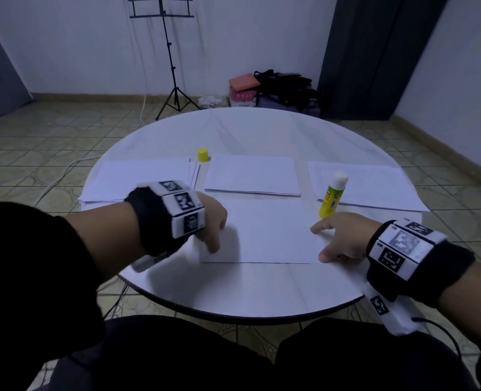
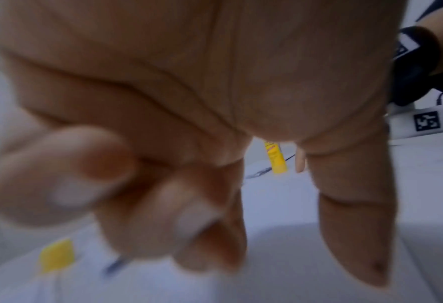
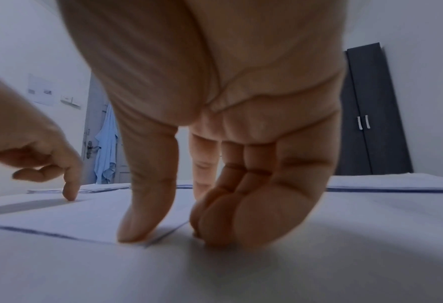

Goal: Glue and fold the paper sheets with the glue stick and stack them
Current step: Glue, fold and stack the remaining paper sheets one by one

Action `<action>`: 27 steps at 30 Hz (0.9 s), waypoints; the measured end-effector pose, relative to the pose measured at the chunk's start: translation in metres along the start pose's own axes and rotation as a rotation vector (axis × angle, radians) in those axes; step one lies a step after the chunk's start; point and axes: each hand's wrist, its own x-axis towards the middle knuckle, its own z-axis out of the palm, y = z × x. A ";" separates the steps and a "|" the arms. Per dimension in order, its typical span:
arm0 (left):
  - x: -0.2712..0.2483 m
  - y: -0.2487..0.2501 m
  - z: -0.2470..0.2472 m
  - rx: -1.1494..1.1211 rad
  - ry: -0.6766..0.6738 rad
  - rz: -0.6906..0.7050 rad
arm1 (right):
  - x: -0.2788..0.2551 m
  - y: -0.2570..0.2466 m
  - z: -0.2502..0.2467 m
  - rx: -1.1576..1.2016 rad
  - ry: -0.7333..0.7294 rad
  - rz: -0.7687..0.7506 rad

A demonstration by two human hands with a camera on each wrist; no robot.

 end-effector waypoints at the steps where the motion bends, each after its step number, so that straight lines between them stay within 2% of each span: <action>1: 0.006 0.008 -0.007 0.037 0.018 0.015 | 0.001 -0.001 0.000 0.000 -0.001 0.004; 4: 0.023 0.047 -0.023 0.052 0.139 0.105 | 0.003 -0.004 -0.001 -0.029 0.008 0.004; 7: 0.029 0.094 -0.028 0.051 0.140 0.219 | 0.002 -0.005 -0.001 -0.100 0.027 -0.029; 10: 0.037 0.113 -0.020 -0.014 0.158 0.296 | 0.003 -0.003 -0.003 -0.107 0.026 -0.037; 15: 0.046 0.077 -0.008 0.052 0.016 0.185 | 0.004 -0.001 -0.004 -0.138 0.010 -0.029; 21: 0.031 0.007 0.010 -0.002 -0.071 0.046 | 0.007 -0.007 -0.005 -0.167 -0.034 -0.011; 24: 0.026 -0.016 0.015 0.005 -0.097 -0.017 | 0.004 -0.013 -0.004 -0.268 -0.035 -0.020; 27: 0.024 -0.027 0.017 0.011 -0.109 -0.022 | 0.002 -0.023 -0.003 -0.410 -0.048 -0.047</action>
